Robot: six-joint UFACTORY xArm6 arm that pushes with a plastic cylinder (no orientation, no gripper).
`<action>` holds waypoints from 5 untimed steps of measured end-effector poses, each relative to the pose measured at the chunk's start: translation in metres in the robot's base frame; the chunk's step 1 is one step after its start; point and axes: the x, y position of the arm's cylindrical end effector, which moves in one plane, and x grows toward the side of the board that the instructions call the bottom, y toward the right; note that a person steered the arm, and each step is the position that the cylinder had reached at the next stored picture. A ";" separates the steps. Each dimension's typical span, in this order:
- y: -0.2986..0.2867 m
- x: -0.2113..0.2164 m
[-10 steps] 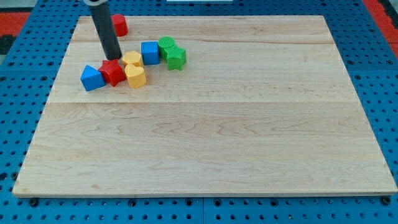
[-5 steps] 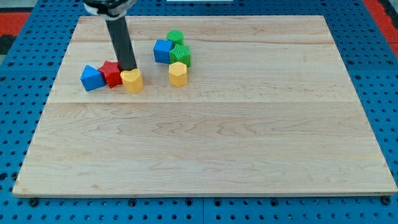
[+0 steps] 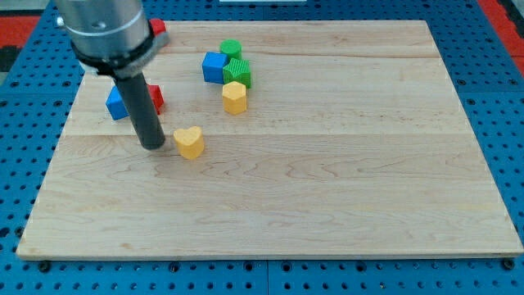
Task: Move the yellow heart towards the center right
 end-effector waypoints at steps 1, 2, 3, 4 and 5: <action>0.070 -0.004; 0.135 -0.020; 0.183 -0.030; 0.211 -0.030; 0.211 -0.010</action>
